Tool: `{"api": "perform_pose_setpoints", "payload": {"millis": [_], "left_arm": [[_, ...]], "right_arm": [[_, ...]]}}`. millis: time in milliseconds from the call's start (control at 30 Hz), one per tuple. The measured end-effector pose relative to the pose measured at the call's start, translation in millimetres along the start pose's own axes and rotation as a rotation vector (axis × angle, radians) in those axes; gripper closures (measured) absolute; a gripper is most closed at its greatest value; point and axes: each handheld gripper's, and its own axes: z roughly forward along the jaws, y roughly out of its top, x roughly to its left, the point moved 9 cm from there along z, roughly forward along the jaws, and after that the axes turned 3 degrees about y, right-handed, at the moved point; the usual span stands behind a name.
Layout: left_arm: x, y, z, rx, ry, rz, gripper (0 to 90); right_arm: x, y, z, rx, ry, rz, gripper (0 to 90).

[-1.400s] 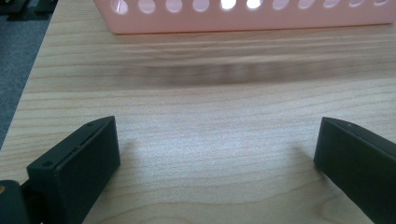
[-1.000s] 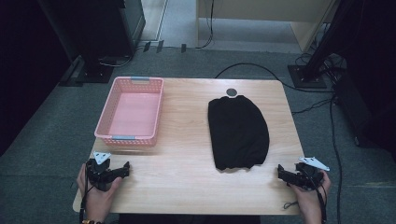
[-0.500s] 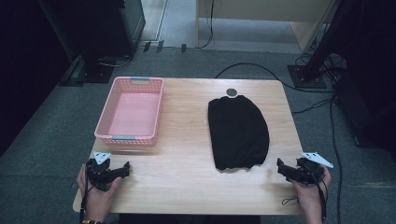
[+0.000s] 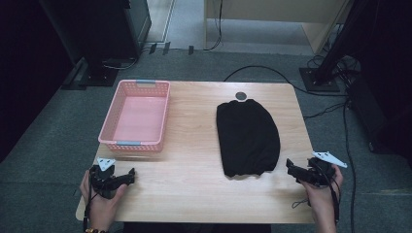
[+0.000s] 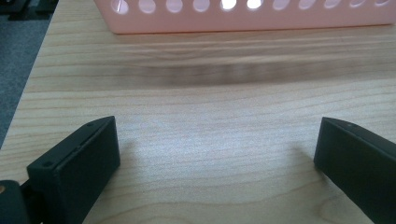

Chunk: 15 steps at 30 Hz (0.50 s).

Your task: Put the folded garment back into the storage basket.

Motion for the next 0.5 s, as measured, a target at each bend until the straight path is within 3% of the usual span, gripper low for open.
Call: {"api": "perform_pose_setpoints", "payload": {"millis": [500], "left_arm": [[-0.1, 0.0, 0.0, 0.000, -0.001, 0.001, 0.1]], "right_arm": [[26.5, 21.0, 7.4, -0.003, 0.031, -0.033, 0.0]]}}
